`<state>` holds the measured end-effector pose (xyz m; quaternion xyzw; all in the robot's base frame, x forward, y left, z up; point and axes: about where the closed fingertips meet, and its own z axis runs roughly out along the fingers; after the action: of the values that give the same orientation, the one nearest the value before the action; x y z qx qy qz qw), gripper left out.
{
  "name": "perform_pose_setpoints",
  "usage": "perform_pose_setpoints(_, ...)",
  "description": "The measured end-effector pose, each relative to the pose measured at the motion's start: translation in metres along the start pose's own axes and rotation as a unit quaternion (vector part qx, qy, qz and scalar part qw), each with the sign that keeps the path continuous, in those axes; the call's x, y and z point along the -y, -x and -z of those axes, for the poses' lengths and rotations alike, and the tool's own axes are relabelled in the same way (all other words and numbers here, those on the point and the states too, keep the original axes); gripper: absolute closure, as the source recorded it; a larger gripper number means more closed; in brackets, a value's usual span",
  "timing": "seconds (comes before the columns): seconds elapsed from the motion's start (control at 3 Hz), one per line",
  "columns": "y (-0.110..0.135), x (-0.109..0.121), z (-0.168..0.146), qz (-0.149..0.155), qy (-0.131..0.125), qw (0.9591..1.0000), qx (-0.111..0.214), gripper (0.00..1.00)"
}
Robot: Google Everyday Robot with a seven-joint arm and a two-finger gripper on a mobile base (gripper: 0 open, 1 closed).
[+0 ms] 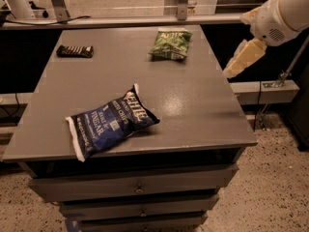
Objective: Move green jalapeno chip bag near rxbar chocolate
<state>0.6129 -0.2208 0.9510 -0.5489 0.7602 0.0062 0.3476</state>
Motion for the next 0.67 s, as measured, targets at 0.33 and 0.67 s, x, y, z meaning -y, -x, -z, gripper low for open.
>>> perform_pose_setpoints(0.33, 0.004, 0.041, -0.027, -0.040, -0.014, 0.9983, 0.040, 0.00)
perform_pose_setpoints(0.67, 0.009, 0.075, -0.054, -0.091, -0.022, 0.9927, 0.076, 0.00)
